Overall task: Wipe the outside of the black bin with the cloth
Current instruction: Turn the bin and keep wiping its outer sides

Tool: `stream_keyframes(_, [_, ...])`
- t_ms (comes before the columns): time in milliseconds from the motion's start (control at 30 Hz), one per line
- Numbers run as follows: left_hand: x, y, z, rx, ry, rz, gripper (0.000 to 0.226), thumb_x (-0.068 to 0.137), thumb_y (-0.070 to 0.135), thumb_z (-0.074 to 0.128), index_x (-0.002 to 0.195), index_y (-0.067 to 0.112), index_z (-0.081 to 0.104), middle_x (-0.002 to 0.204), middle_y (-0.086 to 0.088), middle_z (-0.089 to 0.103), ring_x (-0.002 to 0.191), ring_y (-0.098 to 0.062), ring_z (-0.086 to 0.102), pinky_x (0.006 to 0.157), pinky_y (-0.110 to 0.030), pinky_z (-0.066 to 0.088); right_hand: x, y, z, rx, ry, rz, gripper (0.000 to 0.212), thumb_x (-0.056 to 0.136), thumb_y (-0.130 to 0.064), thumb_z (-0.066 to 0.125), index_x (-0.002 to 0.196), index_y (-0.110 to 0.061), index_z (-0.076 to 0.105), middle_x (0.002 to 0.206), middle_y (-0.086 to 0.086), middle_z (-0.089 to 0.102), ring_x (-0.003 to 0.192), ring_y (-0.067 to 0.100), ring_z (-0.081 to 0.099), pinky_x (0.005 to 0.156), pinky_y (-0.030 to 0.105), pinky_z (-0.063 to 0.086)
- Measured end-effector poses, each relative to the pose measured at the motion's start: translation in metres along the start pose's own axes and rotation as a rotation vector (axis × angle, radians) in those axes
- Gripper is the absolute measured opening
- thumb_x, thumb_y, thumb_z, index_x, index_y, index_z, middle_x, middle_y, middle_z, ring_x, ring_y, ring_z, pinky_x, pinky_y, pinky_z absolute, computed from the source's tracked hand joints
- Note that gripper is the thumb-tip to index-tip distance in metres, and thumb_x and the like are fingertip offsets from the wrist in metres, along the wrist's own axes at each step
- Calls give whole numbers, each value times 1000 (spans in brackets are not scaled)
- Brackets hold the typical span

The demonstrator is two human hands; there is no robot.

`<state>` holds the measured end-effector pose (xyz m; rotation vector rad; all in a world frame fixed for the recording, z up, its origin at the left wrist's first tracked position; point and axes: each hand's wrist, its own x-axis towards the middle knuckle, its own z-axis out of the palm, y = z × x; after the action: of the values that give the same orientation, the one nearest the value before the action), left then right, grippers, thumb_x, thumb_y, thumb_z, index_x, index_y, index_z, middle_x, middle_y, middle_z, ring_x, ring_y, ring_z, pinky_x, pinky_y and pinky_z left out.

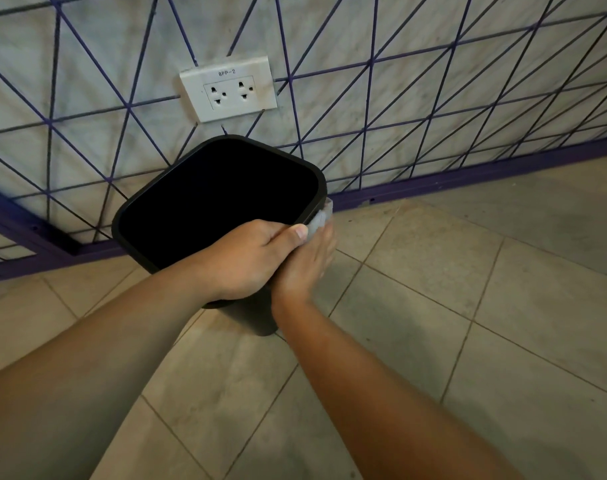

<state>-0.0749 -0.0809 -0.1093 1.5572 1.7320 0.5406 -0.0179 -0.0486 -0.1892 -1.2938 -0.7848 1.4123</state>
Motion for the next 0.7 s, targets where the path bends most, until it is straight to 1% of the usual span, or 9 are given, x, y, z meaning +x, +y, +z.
stream_keyframes(67, [1,-1,1,-20,-7,1,36,105,35,39,132,27,62,113,14,70,110,5,62,98,-17,46,-9,-3,-1,-5,10,-41,46,115,-33,25,160,-33,33,166,-4,35,155,14,25,125,28,14])
stream_keyframes(133, [2,-2,0,10,10,3,37,105,37,38,132,28,62,115,13,69,111,4,61,99,-19,46,16,10,5,26,-16,0,44,112,-41,31,152,-31,47,156,4,49,147,23,40,126,44,28])
stream_keyframes(200, [2,-2,0,39,22,10,37,106,38,37,132,28,62,115,14,68,112,4,60,99,-18,45,44,24,7,29,19,59,63,96,-61,33,142,-26,56,144,12,59,139,33,50,119,60,37])
stream_keyframes(333, [1,-2,-1,-16,-1,-5,36,105,37,38,131,29,63,114,14,71,109,7,62,97,-18,46,2,0,1,0,1,13,47,112,-39,29,155,-26,44,159,2,44,149,20,35,125,44,28])
stream_keyframes(400, [1,-2,-1,-18,-1,2,36,105,36,39,130,29,63,114,15,71,108,8,62,96,-17,47,-3,-1,1,50,4,-17,47,113,-39,29,156,-28,43,160,-1,43,150,17,34,125,42,27])
stream_keyframes(533, [2,-1,-1,27,54,-9,30,105,36,39,97,34,67,87,29,67,91,15,61,75,0,41,62,36,14,79,14,105,72,87,-68,34,137,-24,60,139,14,62,134,36,56,115,61,42])
stream_keyframes(600, [2,-1,-1,8,42,-12,30,105,35,38,106,33,68,94,27,69,95,16,60,77,0,41,47,19,12,2,-14,65,58,99,-57,36,142,-23,58,145,10,59,139,32,51,123,41,34])
stream_keyframes(667, [2,-2,-1,-24,13,4,34,106,34,38,128,31,63,113,20,69,108,15,58,90,-3,41,18,8,6,-23,-3,-45,42,113,-34,30,151,-30,48,158,-5,46,149,14,35,110,5,19])
stream_keyframes(700, [2,-2,-1,-32,0,11,35,106,33,38,132,30,61,117,17,69,111,13,58,94,-6,42,9,7,6,21,-8,-70,42,114,-29,28,152,-36,45,161,-9,41,151,10,31,109,0,15])
